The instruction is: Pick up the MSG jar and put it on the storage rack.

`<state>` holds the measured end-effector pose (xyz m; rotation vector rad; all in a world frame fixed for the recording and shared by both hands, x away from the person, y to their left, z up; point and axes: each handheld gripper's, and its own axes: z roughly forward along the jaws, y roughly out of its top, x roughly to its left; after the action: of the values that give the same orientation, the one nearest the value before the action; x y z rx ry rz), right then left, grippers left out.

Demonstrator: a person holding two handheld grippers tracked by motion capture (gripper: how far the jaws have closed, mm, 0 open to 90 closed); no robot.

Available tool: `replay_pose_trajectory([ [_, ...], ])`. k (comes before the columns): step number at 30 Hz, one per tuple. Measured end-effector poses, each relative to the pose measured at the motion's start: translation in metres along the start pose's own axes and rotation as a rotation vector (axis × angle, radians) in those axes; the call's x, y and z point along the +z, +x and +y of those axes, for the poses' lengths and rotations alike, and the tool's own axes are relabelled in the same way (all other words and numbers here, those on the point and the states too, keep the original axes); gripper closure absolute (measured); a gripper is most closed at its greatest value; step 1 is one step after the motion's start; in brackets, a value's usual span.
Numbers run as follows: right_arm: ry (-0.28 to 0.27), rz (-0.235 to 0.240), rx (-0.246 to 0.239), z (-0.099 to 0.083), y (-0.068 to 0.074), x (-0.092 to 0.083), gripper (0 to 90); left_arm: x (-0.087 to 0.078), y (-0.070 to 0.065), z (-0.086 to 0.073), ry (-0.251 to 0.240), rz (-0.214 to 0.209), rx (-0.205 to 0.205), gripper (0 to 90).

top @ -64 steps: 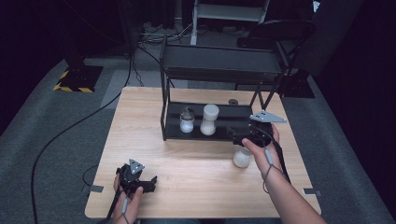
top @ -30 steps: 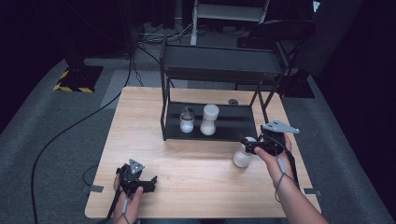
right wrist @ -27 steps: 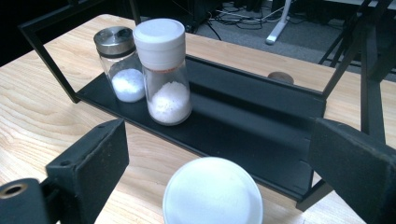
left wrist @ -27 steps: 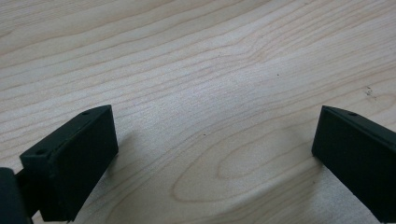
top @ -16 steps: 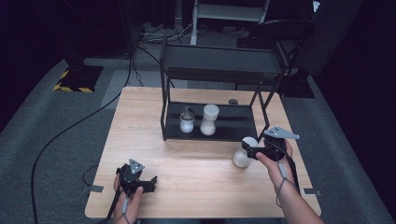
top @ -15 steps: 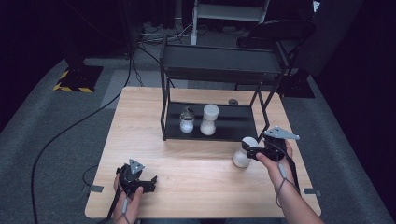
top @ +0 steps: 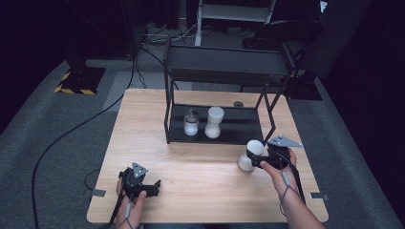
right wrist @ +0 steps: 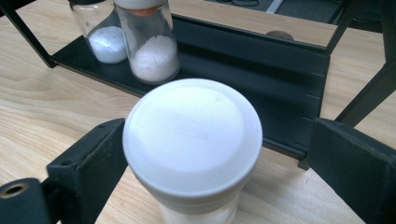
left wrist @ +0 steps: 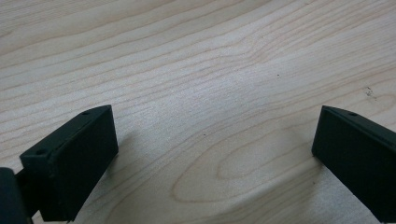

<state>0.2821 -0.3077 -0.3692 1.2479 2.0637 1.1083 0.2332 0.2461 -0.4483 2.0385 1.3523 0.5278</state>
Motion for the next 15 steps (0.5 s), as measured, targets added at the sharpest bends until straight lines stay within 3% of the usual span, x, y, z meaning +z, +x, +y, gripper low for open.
replay_pose_trajectory([
  [15,0.027,0.006,0.007,-0.008,-0.0017,0.0081,7.4,0.0,0.0,0.0001,0.001,0.0,0.0,0.3],
])
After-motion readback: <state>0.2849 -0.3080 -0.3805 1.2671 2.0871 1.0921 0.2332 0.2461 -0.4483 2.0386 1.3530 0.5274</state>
